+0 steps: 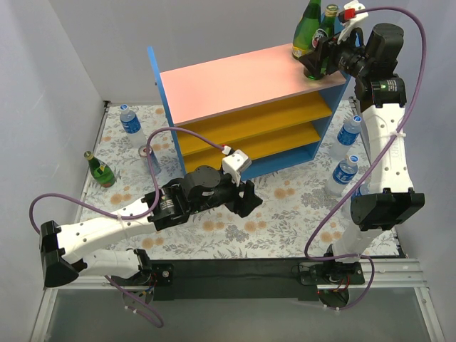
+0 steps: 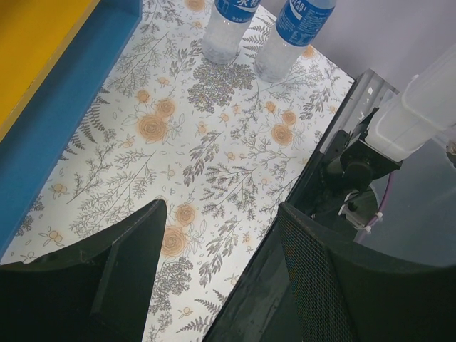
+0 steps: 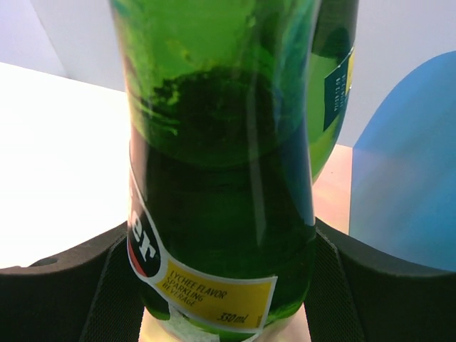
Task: Place and organize the beverage onto the shelf
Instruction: Place the drink on the shelf.
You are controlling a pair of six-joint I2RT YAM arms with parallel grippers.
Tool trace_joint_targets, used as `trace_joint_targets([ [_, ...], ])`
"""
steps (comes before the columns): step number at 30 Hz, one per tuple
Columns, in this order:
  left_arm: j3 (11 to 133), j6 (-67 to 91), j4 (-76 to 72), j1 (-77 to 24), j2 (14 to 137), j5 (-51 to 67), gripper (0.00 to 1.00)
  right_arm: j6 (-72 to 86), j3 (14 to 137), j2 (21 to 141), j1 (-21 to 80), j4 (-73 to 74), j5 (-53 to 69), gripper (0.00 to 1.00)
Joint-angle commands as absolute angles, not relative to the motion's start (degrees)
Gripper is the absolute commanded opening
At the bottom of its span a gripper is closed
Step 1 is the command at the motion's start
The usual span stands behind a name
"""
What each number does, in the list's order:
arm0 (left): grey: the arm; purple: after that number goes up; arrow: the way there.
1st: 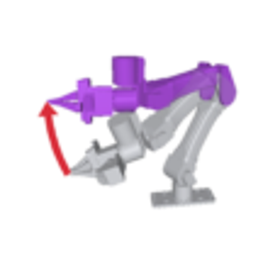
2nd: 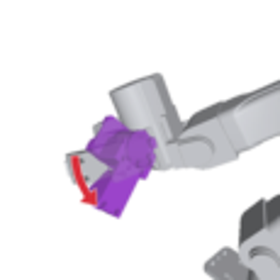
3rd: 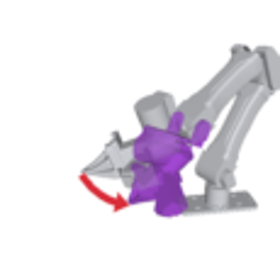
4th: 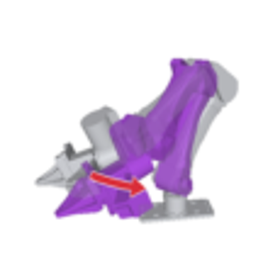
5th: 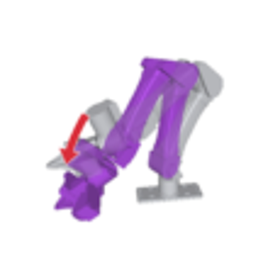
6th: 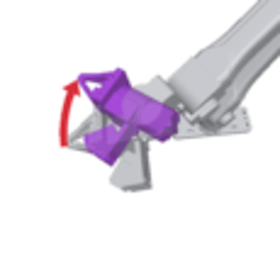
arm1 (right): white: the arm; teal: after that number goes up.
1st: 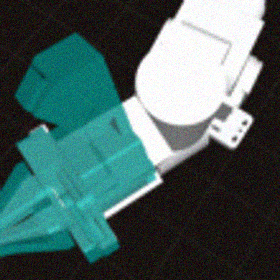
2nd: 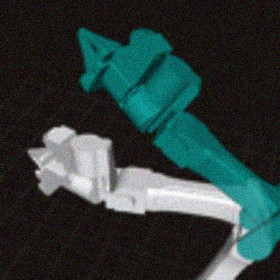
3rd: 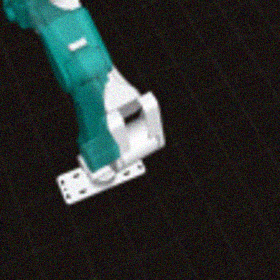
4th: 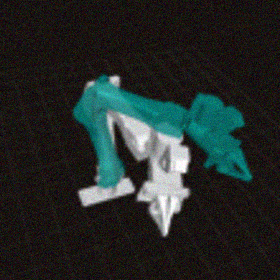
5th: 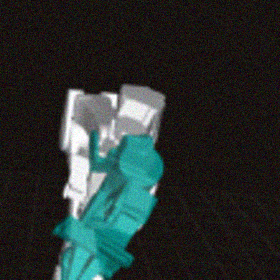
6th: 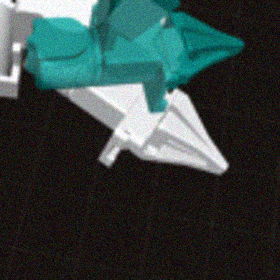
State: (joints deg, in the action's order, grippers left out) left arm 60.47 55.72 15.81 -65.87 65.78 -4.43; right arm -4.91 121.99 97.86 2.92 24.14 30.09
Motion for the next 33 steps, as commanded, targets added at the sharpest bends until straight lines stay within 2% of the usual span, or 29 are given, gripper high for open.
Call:
trace_joint_targets([
  [1, 60.1, 55.8, 14.9, -66.2, 63.8, -3.7, 0.63, -6.2, 121.6, 95.5, 2.9, 19.5, 27.9, 0.72],
  [7, 59.8, 56.3, 14.5, -66.2, 63.3, -3.4, 0.63, -6.2, 121.5, 95.4, 2.8, 19.7, 26.2, 0.86],
  [10, 59.6, 56.7, 14.2, -66.2, 63.0, -3.2, 0.62, -6.3, 121.4, 95.1, 2.9, 19.9, 25.8, 0.97],
  [33, 60.4, 57.3, 14.1, -66.2, 62.3, -1.6, 0.63, -9.1, 116.0, 88.2, 2.9, 20.2, 20.0, 0.98],
])
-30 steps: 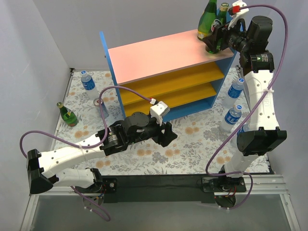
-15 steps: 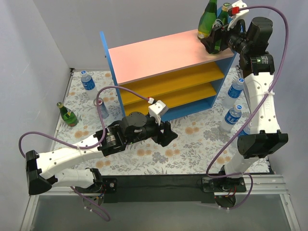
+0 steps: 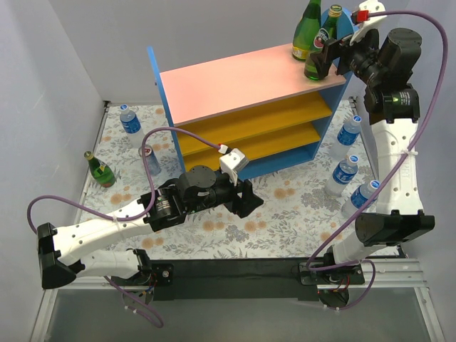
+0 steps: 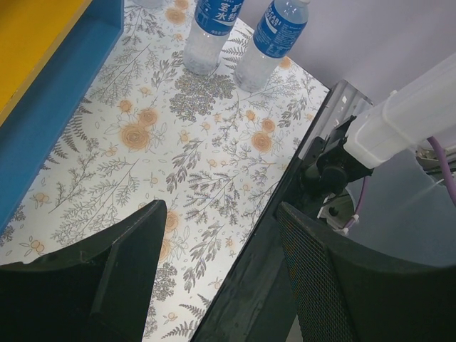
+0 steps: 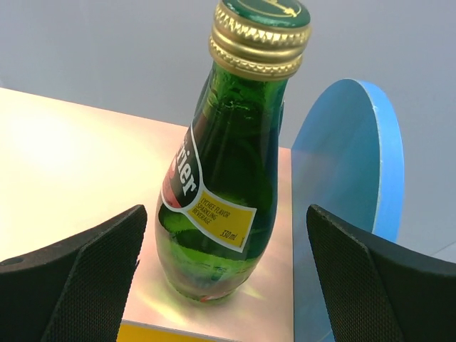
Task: Place and organize the beverage onto the shelf
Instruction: Place the drink on the shelf.
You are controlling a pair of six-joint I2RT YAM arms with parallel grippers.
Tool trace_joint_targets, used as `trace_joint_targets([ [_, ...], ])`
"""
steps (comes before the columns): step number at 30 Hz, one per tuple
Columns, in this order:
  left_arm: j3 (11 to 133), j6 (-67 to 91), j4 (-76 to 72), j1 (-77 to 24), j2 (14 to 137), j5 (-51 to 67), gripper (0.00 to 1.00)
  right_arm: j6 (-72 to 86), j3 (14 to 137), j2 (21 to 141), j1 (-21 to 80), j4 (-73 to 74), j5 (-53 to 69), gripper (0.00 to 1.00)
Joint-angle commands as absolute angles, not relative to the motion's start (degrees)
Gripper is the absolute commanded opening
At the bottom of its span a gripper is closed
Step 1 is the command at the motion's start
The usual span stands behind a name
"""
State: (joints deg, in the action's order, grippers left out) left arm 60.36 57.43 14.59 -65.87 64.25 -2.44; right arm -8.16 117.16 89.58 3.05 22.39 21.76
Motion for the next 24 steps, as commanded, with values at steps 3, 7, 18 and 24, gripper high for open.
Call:
trace_joint_targets([
  [3, 60.5, 57.5, 14.1, -66.2, 62.1, -1.6, 0.63, -9.1, 115.3, 88.1, 2.9, 20.3, 20.0, 0.97],
  [7, 60.6, 57.4, 14.1, -66.2, 62.1, -1.5, 0.63, -9.5, 114.8, 88.1, 2.9, 20.3, 19.5, 0.93],
  [18, 60.8, 57.3, 14.1, -66.2, 62.4, -1.3, 0.63, -11.4, 115.8, 89.3, 2.9, 20.3, 17.2, 0.8],
  [24, 60.7, 57.5, 14.1, -66.2, 62.1, -1.2, 0.63, -11.2, 118.3, 91.1, 2.9, 21.1, 17.8, 0.78],
])
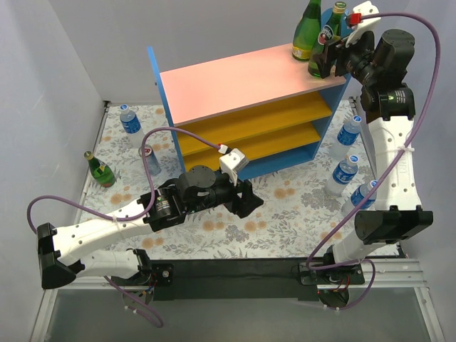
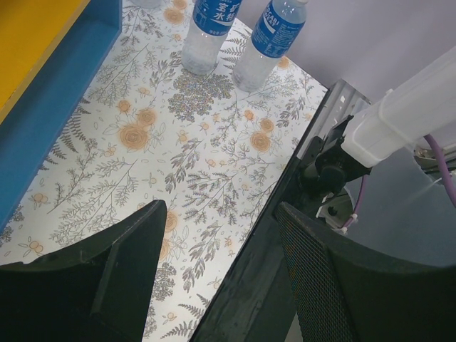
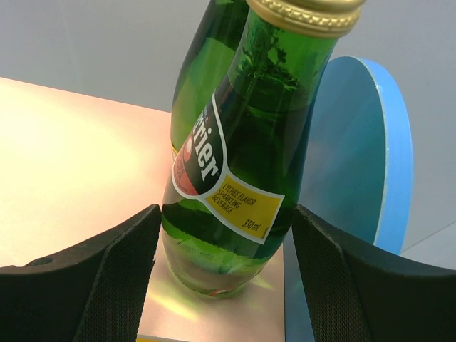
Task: Place and organize the beverage onto the shelf
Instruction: Place the drink on the shelf.
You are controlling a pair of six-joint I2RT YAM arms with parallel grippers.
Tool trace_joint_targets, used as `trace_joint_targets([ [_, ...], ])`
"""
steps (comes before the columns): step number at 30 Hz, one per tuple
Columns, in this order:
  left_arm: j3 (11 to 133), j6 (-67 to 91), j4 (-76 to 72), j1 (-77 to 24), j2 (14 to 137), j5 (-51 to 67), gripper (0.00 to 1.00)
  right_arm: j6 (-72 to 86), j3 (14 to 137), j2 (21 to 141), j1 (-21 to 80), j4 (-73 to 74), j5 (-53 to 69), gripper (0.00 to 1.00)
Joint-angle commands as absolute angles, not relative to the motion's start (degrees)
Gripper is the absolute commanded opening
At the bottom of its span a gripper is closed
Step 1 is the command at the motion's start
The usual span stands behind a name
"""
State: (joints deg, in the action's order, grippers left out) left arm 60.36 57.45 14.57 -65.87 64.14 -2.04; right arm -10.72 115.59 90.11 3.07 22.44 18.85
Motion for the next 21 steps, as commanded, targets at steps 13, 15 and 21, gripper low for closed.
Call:
trace_joint_targets([
  [13, 60.7, 57.0, 14.5, -66.2, 61.1, -0.8, 0.63, -12.4, 116.4, 87.7, 2.9, 21.4, 17.8, 0.98],
  [15, 60.9, 56.7, 14.7, -66.2, 61.2, -0.6, 0.63, -12.6, 116.0, 87.1, 2.9, 21.5, 17.0, 0.98],
  [21, 61.4, 56.7, 15.2, -66.3, 61.2, -0.1, 0.63, -12.7, 114.8, 84.8, 2.9, 21.9, 16.0, 0.98],
])
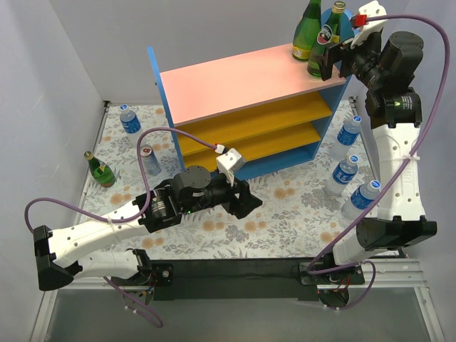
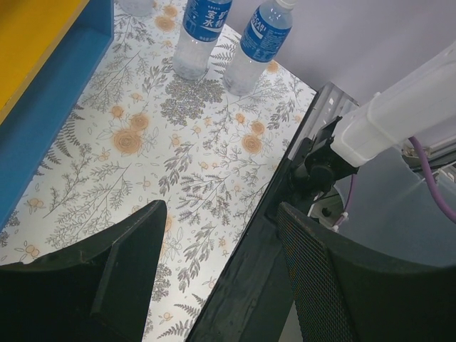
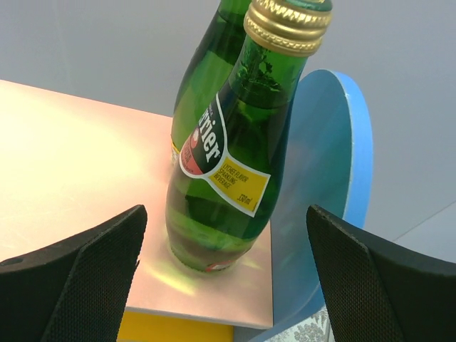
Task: Place and organize the beverage onto the shelf
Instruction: Place the drink on the shelf.
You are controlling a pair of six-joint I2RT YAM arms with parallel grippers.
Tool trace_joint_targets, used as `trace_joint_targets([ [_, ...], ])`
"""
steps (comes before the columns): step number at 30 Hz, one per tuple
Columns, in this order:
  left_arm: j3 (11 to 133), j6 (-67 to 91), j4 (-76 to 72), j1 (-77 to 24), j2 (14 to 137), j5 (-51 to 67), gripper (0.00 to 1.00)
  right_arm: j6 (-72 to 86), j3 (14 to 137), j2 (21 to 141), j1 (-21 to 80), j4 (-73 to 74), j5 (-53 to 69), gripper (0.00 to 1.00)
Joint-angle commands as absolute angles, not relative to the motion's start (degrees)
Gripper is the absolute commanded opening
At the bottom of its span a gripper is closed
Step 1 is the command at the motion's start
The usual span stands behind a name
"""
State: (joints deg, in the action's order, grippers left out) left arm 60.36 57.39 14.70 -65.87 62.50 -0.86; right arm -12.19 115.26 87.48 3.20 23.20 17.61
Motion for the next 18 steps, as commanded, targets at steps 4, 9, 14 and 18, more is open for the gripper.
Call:
trace_joint_targets([
  [4, 62.0, 56.8, 15.9, -66.2, 60.8, -0.1, 0.63, -12.9, 113.5, 82.9, 2.9, 22.1, 16.3, 0.98],
  [9, 65.1, 55.3, 19.6, -66.2, 61.3, -0.1, 0.62, -13.5, 112.6, 80.1, 2.9, 23.9, 16.5, 0.98],
  [14, 69.5, 52.8, 24.6, -66.3, 61.3, -0.1, 0.63, -15.6, 108.7, 74.7, 2.9, 27.1, 18.4, 0.99],
  [18, 73.8, 50.9, 28.6, -66.3, 61.5, 2.2, 0.63, -19.3, 102.0, 66.3, 2.9, 28.3, 22.2, 0.98],
])
